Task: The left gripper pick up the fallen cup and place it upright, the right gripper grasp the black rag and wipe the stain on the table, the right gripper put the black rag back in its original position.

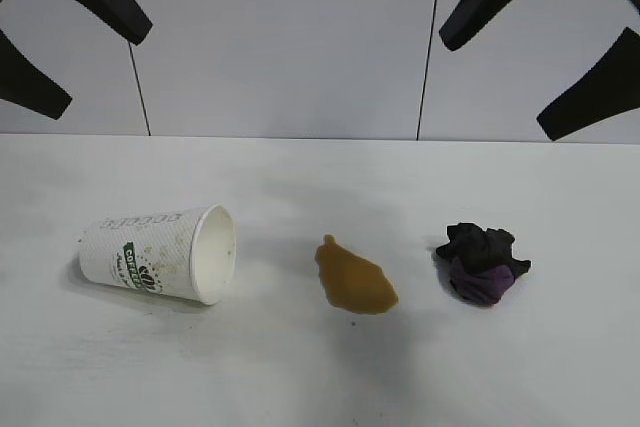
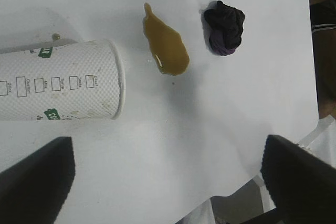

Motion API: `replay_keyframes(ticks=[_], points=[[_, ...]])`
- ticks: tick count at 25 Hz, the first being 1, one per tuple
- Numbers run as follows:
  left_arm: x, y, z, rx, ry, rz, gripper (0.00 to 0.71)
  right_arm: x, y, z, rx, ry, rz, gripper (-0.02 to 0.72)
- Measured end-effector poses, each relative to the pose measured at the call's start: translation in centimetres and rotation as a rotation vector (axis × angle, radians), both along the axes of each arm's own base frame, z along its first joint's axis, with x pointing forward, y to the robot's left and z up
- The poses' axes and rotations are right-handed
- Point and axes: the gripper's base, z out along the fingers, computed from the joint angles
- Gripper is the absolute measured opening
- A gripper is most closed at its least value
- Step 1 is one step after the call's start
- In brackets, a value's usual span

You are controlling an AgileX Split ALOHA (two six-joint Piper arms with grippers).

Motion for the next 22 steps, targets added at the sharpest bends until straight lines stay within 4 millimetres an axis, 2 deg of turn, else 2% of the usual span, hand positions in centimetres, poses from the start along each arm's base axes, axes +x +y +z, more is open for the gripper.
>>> replay_keyframes(ticks=[22], points=[[0.54, 0.15, 0.03, 0.010, -0.044, 0.042, 0.696, 0.00, -0.01, -0.01, -0.002, 0.000, 0.000, 0.601]])
